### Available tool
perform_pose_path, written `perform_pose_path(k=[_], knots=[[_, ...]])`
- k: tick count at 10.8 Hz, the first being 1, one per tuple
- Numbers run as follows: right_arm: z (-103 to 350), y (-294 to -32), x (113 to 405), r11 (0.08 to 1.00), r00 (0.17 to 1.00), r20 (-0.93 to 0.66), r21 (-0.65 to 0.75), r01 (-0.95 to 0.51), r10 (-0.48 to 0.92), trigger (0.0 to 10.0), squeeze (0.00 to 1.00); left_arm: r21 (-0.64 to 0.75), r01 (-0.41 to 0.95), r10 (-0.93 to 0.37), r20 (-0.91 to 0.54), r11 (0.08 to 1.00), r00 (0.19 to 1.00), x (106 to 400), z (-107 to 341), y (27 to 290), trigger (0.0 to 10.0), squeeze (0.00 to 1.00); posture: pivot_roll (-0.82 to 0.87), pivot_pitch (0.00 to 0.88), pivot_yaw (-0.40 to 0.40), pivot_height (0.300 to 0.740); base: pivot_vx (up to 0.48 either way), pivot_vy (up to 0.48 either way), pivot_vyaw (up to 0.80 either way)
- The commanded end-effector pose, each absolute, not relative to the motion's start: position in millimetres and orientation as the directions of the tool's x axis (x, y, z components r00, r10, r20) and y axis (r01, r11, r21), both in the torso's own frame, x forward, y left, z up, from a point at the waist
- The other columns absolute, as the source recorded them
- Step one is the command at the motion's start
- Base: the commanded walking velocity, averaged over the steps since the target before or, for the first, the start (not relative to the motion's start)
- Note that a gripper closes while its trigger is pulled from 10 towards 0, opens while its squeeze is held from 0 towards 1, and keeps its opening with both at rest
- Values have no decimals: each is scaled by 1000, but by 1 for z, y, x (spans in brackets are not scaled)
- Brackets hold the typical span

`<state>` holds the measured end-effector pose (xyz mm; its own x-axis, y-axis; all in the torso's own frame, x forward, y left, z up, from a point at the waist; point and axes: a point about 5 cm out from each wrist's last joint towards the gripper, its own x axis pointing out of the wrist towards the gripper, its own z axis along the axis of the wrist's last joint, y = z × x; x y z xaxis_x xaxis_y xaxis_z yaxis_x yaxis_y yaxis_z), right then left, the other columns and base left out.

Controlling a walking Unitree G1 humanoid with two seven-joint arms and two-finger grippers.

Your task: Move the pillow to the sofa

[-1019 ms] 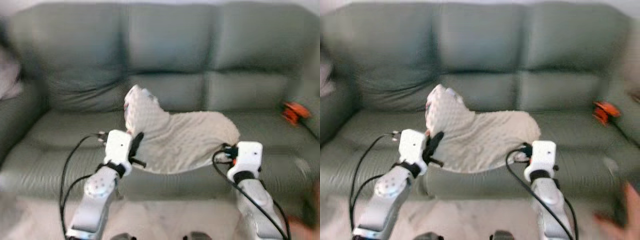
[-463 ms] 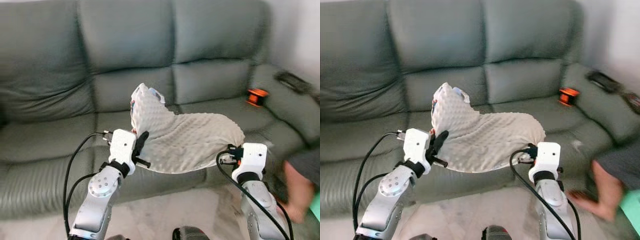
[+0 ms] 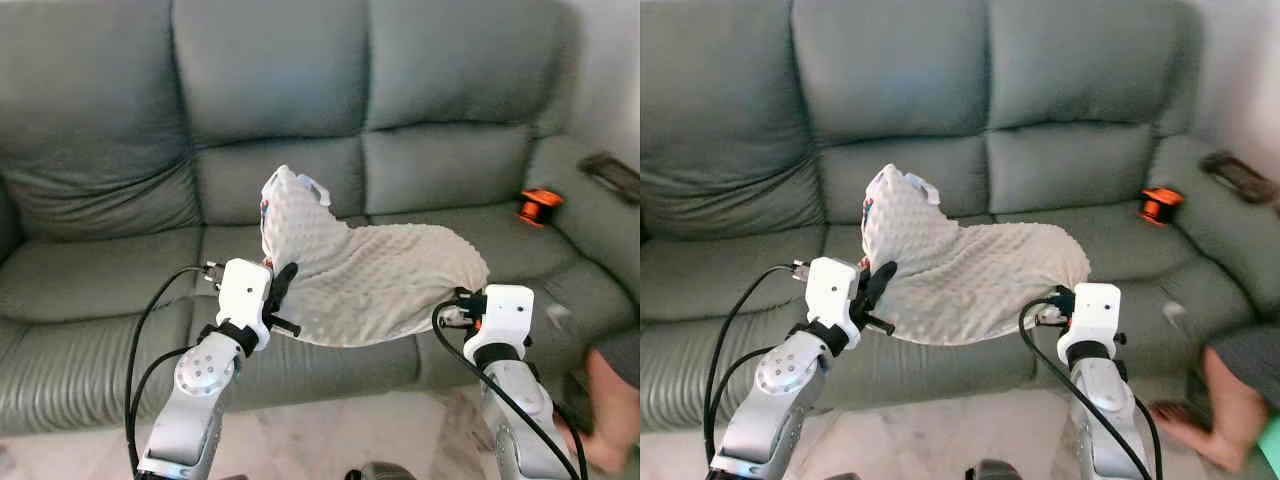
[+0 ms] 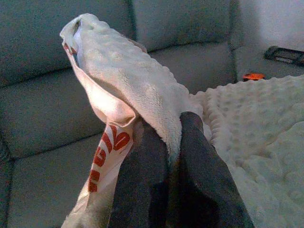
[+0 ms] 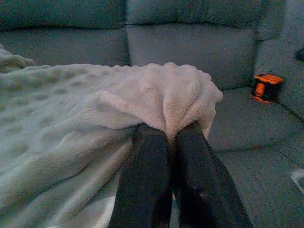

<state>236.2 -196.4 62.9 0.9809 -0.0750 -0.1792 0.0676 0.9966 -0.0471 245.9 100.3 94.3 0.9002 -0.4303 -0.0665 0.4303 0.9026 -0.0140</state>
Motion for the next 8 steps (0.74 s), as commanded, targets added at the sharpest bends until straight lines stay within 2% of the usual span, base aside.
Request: perform_pose_path(k=[1,6,8], knots=[[72,-192,241,998,989,-136,-53,44,-51,10000,0,-1,444,-444,-19,896,896,248,104,99,10000,0,-25,0,-7,740,337,0,0],[73,-191,242,998,990,-134,-56,39,-46,10000,0,0,444,-444,-25,896,896,247,103,99,10000,0,-24,0,-9,740,337,0,0],[72,-191,242,998,990,-135,-56,39,-47,10000,0,-4,440,-440,-29,898,898,247,102,99,10000,0,-24,0,-8,740,137,0,0]])
